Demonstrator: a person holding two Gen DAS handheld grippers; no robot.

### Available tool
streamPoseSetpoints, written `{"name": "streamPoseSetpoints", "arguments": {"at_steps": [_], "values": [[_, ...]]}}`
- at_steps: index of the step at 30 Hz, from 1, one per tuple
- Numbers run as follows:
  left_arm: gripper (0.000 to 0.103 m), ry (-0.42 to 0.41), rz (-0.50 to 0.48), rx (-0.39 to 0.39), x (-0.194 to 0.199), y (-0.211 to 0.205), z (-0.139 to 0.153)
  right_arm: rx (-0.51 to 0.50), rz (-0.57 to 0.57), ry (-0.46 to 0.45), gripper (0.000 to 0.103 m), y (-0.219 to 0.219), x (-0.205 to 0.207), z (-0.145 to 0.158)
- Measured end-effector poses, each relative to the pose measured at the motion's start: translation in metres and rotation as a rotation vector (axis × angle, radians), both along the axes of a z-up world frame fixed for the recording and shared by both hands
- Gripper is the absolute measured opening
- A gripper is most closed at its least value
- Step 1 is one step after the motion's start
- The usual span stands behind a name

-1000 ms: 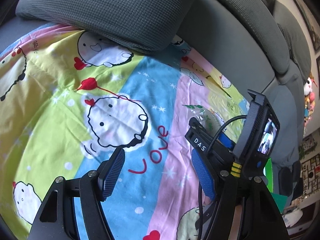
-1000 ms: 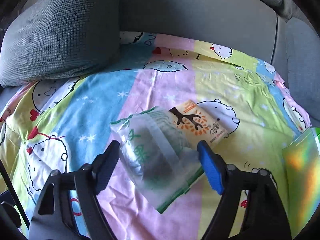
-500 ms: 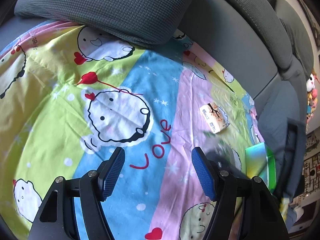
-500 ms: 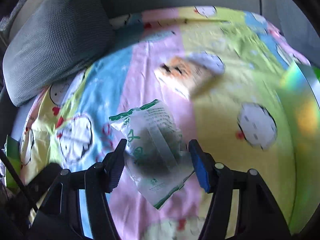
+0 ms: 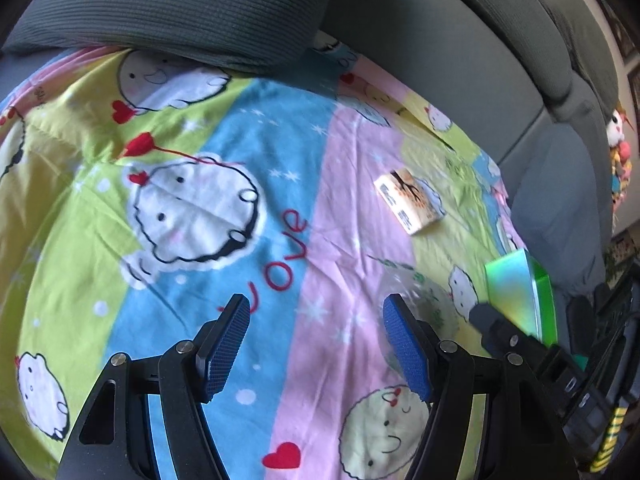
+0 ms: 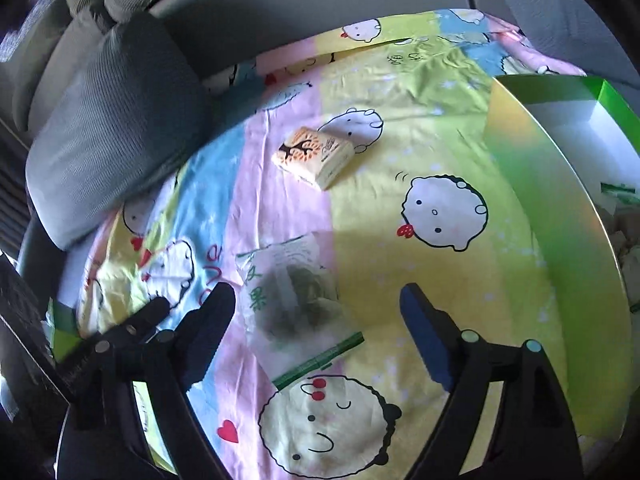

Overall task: Organize objects
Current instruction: 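Close the right gripper on the clear plastic bag, then lift the plastic bag off the sheet with the right gripper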

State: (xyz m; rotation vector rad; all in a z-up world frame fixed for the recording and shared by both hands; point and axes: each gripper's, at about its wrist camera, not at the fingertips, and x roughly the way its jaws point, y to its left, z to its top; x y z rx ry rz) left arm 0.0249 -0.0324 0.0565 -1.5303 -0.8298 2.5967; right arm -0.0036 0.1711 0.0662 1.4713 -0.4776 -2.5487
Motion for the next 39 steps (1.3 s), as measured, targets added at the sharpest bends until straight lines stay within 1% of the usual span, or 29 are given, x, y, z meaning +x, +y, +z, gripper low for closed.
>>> {"name": "streamPoseSetpoints", "arguments": {"at_steps": [3, 5, 7, 10, 14, 20, 23, 26, 32, 33, 36, 39], "values": [[0.07, -0.02, -0.05, 0.021, -0.002, 0.013, -0.003, -0.072, -0.027, 0.026, 0.083, 0.01, 0.001, 0.004], [0.07, -0.025, -0.079, 0.043, -0.003, 0.021, -0.004, -0.13, -0.03, 0.048, 0.079, 0.015, 0.0, 0.007], [0.07, -0.029, -0.106, 0.07, -0.004, 0.028, -0.005, -0.198, -0.025, 0.059, 0.071, 0.018, 0.0, 0.007], [0.07, -0.042, -0.136, 0.109, -0.006, 0.039, -0.009, -0.253, -0.02, 0.042, 0.068, 0.02, -0.002, 0.004], [0.07, -0.07, -0.169, 0.15, -0.008, 0.051, -0.015, -0.285, -0.027, 0.013, 0.069, 0.02, -0.008, -0.003], [0.07, -0.113, -0.163, 0.142, -0.012, 0.056, -0.025, -0.313, -0.002, -0.049, 0.069, 0.016, -0.016, -0.019], [0.07, -0.109, -0.158, 0.194, -0.015, 0.054, -0.031, -0.333, 0.006, -0.084, 0.069, 0.014, -0.02, -0.028], [0.07, -0.109, -0.163, 0.225, -0.017, 0.054, -0.035, -0.333, 0.012, -0.102, 0.069, 0.011, -0.025, -0.033], [0.07, -0.075, -0.173, 0.177, -0.019, 0.06, -0.034, -0.314, 0.032, -0.158, 0.069, 0.005, -0.033, -0.049], [0.064, -0.074, -0.177, 0.181, -0.02, 0.061, -0.035, -0.333, 0.04, -0.171, 0.069, 0.004, -0.035, -0.053], [0.053, -0.058, -0.203, 0.218, -0.02, 0.063, -0.034, -0.365, 0.061, -0.192, 0.069, 0.001, -0.039, -0.06], [0.052, -0.02, -0.207, 0.156, -0.017, 0.067, -0.026, -0.359, 0.075, -0.18, 0.066, -0.003, -0.038, -0.058]]}}
